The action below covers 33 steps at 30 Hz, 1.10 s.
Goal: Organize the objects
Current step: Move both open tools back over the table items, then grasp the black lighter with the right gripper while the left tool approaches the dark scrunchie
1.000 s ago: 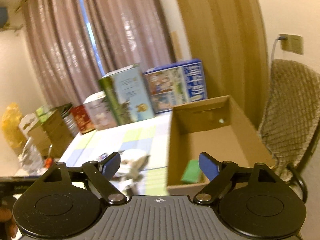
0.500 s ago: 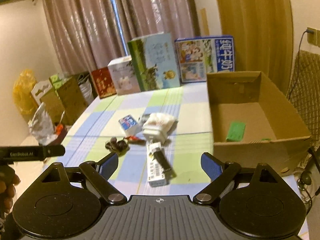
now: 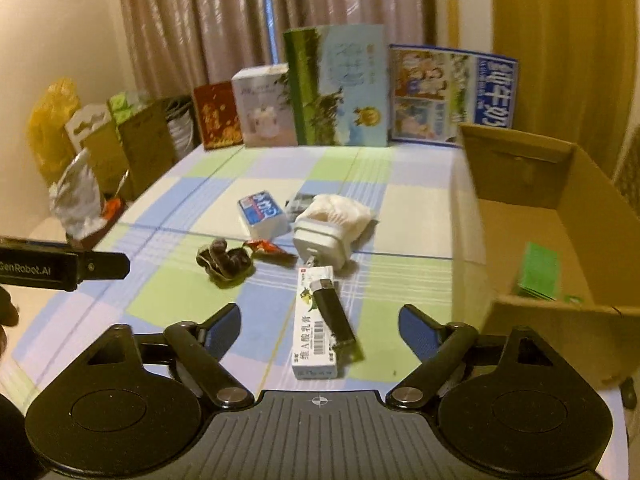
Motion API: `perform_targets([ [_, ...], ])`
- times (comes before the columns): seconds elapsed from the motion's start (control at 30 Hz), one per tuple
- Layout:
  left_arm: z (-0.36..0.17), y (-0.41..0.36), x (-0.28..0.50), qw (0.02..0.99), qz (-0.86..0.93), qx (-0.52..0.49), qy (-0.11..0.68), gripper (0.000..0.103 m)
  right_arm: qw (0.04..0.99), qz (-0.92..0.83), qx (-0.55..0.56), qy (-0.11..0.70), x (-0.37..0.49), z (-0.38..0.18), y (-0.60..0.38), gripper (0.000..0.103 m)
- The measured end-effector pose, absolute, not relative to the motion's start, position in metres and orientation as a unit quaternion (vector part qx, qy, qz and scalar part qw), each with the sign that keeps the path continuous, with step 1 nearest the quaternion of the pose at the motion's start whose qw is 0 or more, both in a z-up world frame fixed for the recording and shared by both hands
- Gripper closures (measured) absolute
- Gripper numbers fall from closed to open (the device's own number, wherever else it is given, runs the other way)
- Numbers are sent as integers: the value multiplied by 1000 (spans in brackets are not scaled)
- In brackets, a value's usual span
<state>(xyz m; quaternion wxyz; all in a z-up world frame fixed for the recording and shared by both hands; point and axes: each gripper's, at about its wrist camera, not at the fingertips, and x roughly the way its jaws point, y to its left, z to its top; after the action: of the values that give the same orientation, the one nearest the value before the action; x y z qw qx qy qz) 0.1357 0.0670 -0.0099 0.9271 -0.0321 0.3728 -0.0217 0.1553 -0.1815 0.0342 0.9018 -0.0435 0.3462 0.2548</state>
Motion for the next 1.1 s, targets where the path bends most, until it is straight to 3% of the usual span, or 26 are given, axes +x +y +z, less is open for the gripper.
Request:
perform_targets([
  [0.57, -70, 68, 211, 918, -61, -24, 392, 2, 851, 286, -90, 432, 247, -43, -155, 64],
  [0.7, -80, 67, 222, 917, -61, -18, 394, 2, 850, 295, -88, 428, 248, -42, -151, 84],
  [1.1, -95, 75, 240, 916, -73, -20, 393, 7, 860, 286, -72, 417, 242, -35, -142, 84],
])
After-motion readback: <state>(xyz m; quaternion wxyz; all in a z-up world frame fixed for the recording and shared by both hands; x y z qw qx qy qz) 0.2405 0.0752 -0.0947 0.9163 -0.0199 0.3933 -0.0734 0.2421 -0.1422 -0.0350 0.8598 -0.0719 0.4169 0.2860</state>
